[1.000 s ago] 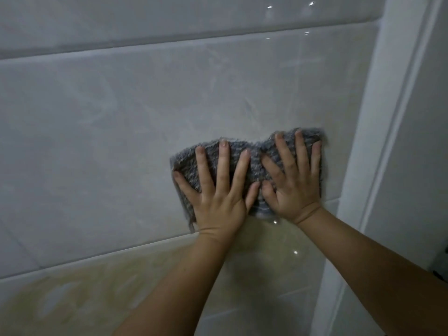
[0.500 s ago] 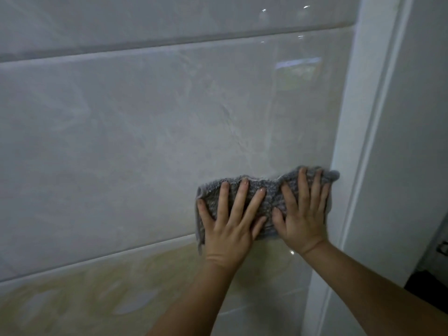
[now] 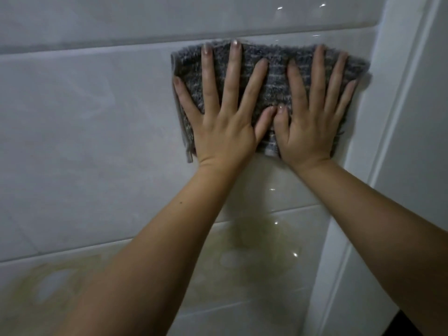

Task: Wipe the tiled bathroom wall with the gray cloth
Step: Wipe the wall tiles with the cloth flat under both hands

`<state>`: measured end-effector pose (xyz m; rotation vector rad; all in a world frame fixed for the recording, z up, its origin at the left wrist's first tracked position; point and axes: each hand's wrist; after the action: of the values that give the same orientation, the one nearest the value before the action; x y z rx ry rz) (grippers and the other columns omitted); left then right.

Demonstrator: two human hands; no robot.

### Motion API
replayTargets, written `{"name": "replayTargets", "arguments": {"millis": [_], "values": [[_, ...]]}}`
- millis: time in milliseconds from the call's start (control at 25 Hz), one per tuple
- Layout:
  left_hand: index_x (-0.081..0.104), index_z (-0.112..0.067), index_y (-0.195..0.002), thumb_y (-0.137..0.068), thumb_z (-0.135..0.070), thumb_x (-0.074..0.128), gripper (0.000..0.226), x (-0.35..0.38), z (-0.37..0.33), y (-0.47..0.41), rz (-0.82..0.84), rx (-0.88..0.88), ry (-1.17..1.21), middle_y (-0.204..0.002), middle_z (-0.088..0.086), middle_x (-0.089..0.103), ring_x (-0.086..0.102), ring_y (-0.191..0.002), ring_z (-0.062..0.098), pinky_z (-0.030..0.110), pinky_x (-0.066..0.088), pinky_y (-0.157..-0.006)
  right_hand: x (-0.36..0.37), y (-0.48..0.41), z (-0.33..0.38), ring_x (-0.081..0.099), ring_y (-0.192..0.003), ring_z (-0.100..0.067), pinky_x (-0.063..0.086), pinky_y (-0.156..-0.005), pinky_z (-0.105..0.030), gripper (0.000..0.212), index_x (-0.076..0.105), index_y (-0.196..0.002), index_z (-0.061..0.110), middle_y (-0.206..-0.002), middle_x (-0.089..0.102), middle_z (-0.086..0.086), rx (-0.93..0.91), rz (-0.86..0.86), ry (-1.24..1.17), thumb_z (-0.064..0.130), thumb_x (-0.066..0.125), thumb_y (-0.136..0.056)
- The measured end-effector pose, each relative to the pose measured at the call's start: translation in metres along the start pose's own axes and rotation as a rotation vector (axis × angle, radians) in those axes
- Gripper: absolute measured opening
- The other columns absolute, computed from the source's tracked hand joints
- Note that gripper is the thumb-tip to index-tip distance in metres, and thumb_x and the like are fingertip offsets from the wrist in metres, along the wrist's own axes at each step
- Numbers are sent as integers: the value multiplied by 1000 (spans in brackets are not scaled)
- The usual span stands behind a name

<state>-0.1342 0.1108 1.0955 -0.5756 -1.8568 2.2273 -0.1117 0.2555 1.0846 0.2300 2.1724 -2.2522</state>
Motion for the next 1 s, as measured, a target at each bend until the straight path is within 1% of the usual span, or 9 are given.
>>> {"name": "replayTargets", "arguments": {"millis": [120,200,320,480,600,680,760,920,1000], "values": [[37,-34,-150,-99,-63,35,59,5,-7,40,30,27,18,-158,6,32,26,-145,41,72,12,-111,2,35,-7,21,-142,-49,14,-113,-66,55,38,-147,18,-154,30,-21,-12,27,-15,40,32,-97],[38,-34,-150,-99,-62,38,58,10,-12,74,54,56,42,-158,5,28,22,-146,39,72,12,-110,4,63,-15,19,-142,-50,12,-113,-67,54,38,-144,18,-154,29,-22,-39,55,-45,40,32,-95],[38,-36,-150,-98,-64,39,59,17,-16,119,82,82,31,-161,4,25,17,-147,38,70,10,-111,7,115,-22,19,-141,-50,12,-112,-68,54,34,-144,19,-154,26,-19,-73,103,-37,40,33,-95],[39,-37,-148,-97,-63,41,57,21,-14,157,81,125,20,-158,0,28,2,-152,32,66,3,-114,10,155,-15,19,-140,-51,12,-112,-69,54,27,-145,20,-152,24,-20,-18,115,-21,38,31,-95],[41,-38,-147,-97,-61,43,55,19,-3,167,77,122,50,-159,-3,30,10,-151,30,64,2,-116,13,161,6,20,-139,-53,12,-112,-69,53,29,-144,15,-152,24,-22,58,99,-17,35,30,-94],[41,-39,-147,-97,-62,44,55,15,13,175,65,111,48,-158,-4,29,11,-150,30,63,1,-117,15,168,26,20,-139,-54,12,-112,-69,53,30,-143,14,-152,24,-23,71,105,-18,33,30,-94],[40,-39,-148,-97,-63,44,56,11,40,189,62,115,32,-158,-4,29,6,-152,29,63,0,-117,17,179,53,19,-139,-53,11,-111,-70,53,29,-143,15,-151,24,-23,62,109,-30,34,30,-94],[38,-40,-148,-96,-64,45,58,-6,109,213,79,125,5,-156,-3,30,3,-152,29,63,-2,-118,22,193,119,17,-140,-52,12,-110,-71,53,28,-144,17,-152,23,-21,40,124,-56,38,29,-95],[37,-40,-148,-95,-65,45,59,-14,144,224,80,116,11,-156,-3,30,4,-152,29,63,0,-118,24,200,155,13,-143,-48,12,-111,-70,53,27,-144,18,-153,21,-20,37,122,-73,38,30,-95]]}}
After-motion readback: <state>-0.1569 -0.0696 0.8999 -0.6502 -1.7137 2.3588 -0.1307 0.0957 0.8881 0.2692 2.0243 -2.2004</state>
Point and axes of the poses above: each hand's wrist, its own y-axis away from the middle knuckle, its own x-axis out of the palm, z = x × y
